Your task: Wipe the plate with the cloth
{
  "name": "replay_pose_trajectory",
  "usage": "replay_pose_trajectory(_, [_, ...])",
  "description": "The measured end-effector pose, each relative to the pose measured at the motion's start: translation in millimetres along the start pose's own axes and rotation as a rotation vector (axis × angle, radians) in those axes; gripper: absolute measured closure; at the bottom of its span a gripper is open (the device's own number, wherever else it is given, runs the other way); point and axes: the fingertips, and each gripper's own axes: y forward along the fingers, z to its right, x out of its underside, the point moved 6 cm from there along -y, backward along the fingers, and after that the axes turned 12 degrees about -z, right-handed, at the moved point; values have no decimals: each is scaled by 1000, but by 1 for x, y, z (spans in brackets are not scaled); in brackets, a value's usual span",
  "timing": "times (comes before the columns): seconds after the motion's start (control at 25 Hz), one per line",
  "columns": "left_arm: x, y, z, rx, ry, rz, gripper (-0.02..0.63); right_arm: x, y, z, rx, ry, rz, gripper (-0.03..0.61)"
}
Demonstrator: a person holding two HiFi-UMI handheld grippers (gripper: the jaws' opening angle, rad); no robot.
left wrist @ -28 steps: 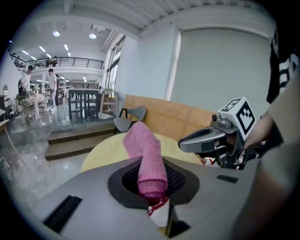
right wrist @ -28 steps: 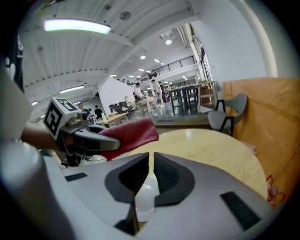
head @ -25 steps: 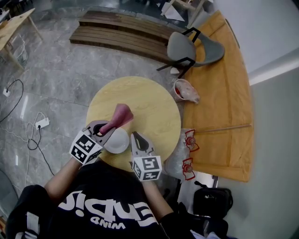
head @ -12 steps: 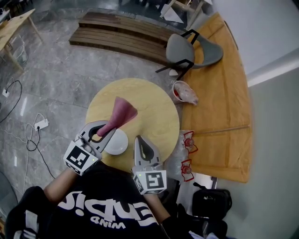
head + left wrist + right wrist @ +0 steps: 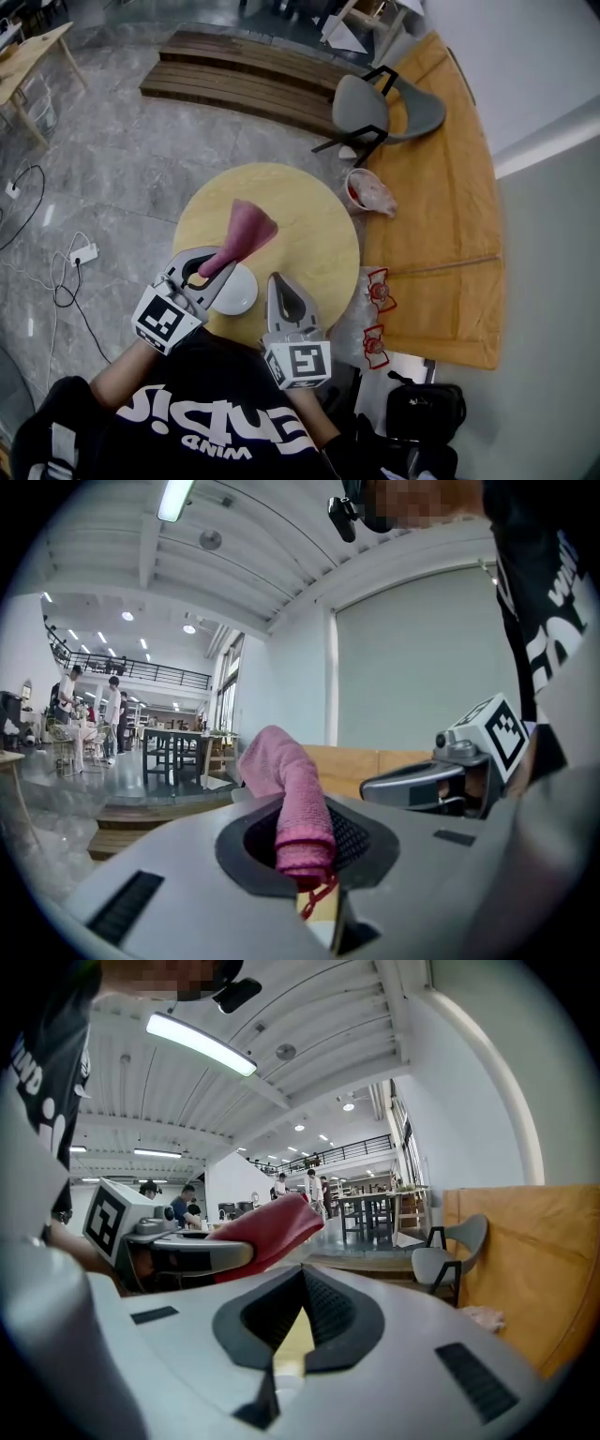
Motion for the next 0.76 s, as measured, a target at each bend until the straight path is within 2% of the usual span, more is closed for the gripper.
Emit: replay_pose_trajectory(0.76, [7, -3, 4, 0, -13, -13, 568, 15, -3, -3, -21, 60, -30, 557])
